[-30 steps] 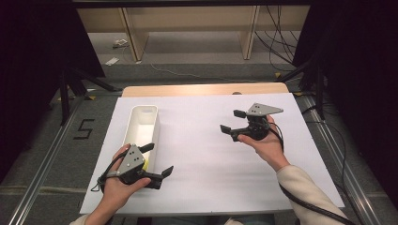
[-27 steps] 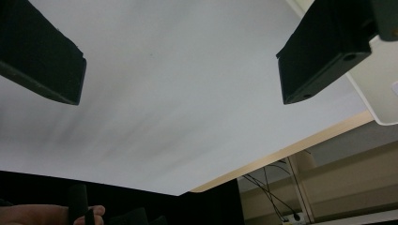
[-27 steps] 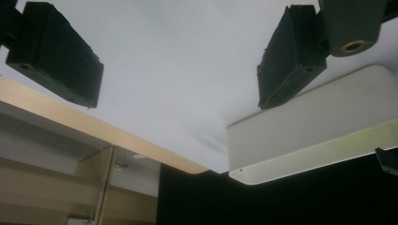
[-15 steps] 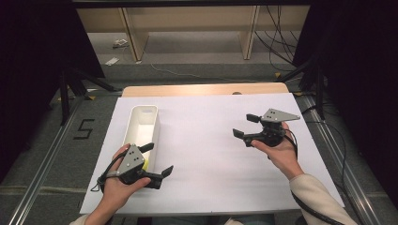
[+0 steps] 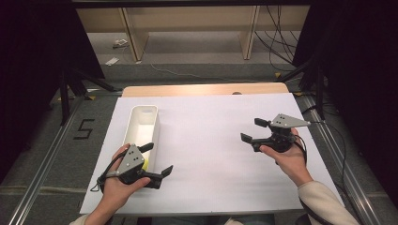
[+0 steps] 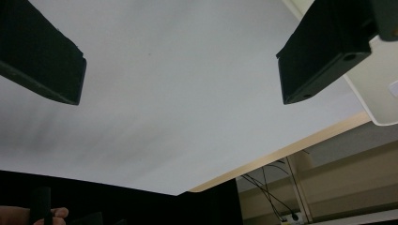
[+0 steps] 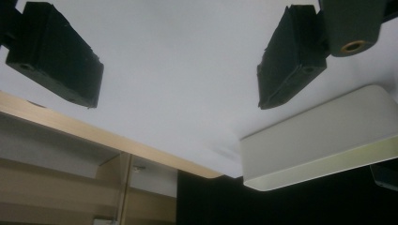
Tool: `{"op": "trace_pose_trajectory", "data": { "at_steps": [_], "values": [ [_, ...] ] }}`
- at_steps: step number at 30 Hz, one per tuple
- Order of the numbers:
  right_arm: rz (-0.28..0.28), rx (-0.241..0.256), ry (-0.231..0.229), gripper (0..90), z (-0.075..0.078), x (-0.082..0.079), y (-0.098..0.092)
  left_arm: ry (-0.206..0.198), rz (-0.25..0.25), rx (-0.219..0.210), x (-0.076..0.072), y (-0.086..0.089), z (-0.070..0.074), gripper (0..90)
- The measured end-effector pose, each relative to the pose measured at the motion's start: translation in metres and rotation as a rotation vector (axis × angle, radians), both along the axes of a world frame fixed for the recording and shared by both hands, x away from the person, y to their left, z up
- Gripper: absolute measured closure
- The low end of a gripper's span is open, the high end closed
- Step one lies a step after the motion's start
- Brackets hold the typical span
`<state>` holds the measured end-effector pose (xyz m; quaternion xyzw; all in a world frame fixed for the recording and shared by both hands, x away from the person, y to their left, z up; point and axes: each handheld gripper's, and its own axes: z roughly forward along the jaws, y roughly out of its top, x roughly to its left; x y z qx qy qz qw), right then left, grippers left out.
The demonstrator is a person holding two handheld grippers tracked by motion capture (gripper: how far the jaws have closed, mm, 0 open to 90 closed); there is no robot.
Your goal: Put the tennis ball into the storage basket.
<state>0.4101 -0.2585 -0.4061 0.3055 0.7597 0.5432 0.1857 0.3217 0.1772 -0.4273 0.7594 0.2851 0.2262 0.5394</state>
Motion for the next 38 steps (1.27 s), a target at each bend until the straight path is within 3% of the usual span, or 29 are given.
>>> {"op": "trace_pose_trajectory", "data": {
  "at_steps": [16, 38],
  "values": [
    [-0.027, -0.012, 0.0, 15.4, -0.004, -0.021, -0.02, 0.0, 0.003, 0.0, 0.0, 0.0, 0.0, 0.8],
    [-0.028, -0.01, 0.022, 15.4, -0.011, -0.024, -0.025, 0.0, 0.003, -0.003, 0.0, 0.0, 0.0, 0.8]
  ]
}}
